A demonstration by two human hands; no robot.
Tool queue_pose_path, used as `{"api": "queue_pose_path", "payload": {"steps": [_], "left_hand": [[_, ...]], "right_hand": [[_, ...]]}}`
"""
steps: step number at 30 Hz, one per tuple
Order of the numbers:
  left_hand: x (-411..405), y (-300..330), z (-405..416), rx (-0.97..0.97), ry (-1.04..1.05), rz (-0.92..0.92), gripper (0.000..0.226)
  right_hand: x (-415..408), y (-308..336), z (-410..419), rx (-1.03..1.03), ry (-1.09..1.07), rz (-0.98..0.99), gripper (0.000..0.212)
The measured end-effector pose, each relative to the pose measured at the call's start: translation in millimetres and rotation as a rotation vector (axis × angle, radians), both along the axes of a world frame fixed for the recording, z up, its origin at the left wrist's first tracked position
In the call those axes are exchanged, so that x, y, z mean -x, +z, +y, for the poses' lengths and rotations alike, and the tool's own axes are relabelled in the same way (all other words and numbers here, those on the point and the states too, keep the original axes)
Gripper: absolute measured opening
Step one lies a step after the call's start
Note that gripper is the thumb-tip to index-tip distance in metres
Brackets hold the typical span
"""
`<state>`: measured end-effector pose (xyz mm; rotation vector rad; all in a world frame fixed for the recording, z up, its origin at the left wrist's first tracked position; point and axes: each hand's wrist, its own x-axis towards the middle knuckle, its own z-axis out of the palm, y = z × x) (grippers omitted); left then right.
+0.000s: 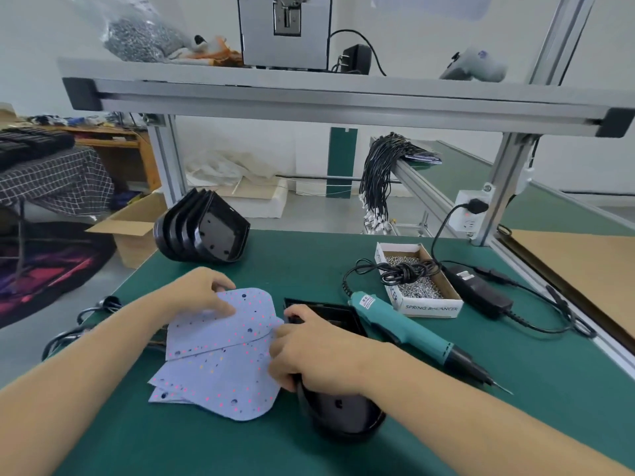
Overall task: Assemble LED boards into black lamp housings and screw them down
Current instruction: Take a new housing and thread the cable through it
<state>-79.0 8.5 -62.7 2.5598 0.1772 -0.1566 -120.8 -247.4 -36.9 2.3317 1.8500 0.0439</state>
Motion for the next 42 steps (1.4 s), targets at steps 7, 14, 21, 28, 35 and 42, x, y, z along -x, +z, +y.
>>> {"api": "queue_pose_path", "payload": {"steps": [7, 14, 21, 28, 35, 42], "left_hand": [[5, 73, -12, 0.257, -0.173, -0.075, 0.022], [27, 113, -66, 0.124, -0.318, -0.378, 0.011], [78, 79, -37, 1.083, 0.174, 0.113, 0.086], [30, 115, 34, 2.308, 0.34, -0.62, 0.063], [38, 89, -63, 0.28, -0.08, 0.35, 0.041], [23, 1, -149, 0.674, 0.279, 0.193, 0.011]], "right_hand": [[-26, -5, -9, -0.536, -0.204, 0.374, 0.057], [-45, 37, 13, -0.891, -0.653, 0.798, 0.017], [-56, 59, -34, -1.451, -0.665, 1.371, 0.016], [-39, 34, -90, -1.252, -0.847, 1.474, 0.055], [-22, -7, -110, -1.585, -0.94, 1.55, 0.032], [-19, -2, -112, -1.629, -0.928, 1.579, 0.043]]}}
